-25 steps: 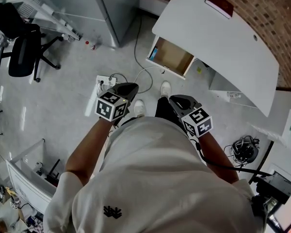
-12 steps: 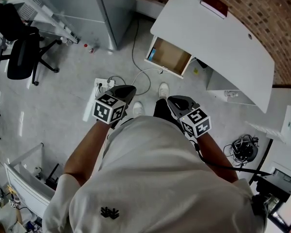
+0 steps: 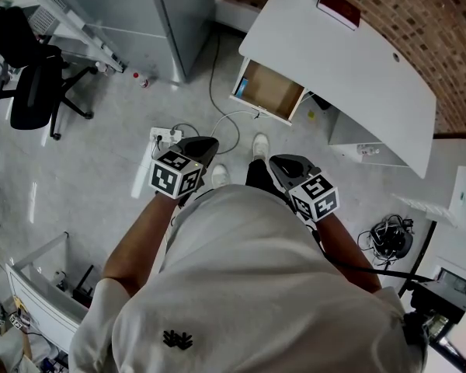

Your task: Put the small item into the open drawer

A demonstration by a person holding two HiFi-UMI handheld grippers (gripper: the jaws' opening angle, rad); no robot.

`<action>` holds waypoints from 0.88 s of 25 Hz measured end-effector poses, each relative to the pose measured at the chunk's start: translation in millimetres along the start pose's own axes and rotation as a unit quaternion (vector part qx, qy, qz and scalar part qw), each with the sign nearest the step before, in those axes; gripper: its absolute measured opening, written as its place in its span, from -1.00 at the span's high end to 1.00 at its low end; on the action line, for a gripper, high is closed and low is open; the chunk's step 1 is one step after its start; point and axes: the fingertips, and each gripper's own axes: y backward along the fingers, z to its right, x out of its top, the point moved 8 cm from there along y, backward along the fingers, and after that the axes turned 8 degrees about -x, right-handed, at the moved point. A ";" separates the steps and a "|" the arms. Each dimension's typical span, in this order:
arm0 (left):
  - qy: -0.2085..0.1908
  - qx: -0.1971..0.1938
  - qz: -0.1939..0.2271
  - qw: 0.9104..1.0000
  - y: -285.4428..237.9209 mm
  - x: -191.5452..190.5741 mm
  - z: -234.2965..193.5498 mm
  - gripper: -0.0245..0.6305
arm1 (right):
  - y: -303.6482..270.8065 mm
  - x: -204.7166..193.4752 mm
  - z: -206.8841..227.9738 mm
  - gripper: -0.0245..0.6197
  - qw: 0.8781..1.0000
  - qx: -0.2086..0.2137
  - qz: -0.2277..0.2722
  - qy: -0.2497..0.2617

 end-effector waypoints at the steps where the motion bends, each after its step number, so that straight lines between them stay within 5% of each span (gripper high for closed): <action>1: 0.000 0.000 -0.001 1.000 -0.8 -0.3 1.2 0.83 | 0.9 -0.9 0.4 0.81 1.000 0.000 0.000 -0.001; 22: 0.001 -0.005 -0.009 1.000 -7.5 -2.3 4.4 0.83 | 2.7 -6.1 -1.1 0.83 1.000 0.000 -0.001 0.000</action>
